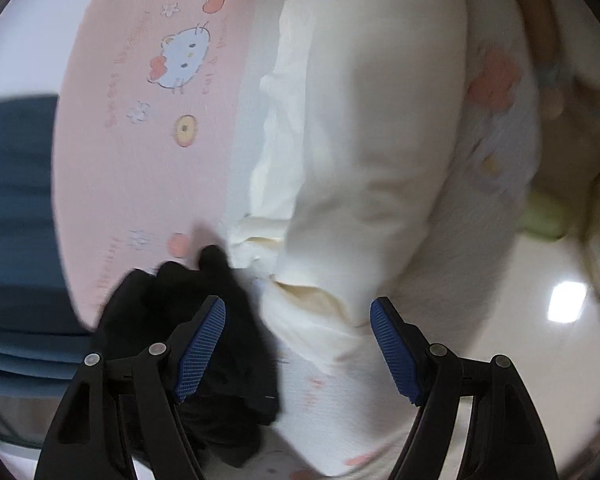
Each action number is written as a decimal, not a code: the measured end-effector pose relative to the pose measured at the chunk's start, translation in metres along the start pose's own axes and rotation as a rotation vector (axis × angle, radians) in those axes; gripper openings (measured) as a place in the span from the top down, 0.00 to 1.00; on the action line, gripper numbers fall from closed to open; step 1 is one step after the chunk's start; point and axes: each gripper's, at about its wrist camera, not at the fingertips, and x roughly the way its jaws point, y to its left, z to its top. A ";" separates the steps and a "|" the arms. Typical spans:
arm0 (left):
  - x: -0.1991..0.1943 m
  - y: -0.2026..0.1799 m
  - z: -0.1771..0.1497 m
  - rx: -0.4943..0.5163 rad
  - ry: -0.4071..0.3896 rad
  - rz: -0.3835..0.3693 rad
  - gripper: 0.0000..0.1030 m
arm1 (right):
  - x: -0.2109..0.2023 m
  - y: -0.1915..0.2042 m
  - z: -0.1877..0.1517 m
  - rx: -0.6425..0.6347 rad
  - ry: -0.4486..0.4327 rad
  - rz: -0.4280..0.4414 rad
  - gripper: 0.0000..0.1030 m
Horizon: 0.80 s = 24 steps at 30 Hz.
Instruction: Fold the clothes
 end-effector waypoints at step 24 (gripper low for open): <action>0.067 -0.032 0.053 -0.021 0.121 -0.041 0.00 | 0.030 -0.040 0.015 0.135 -0.018 -0.045 0.18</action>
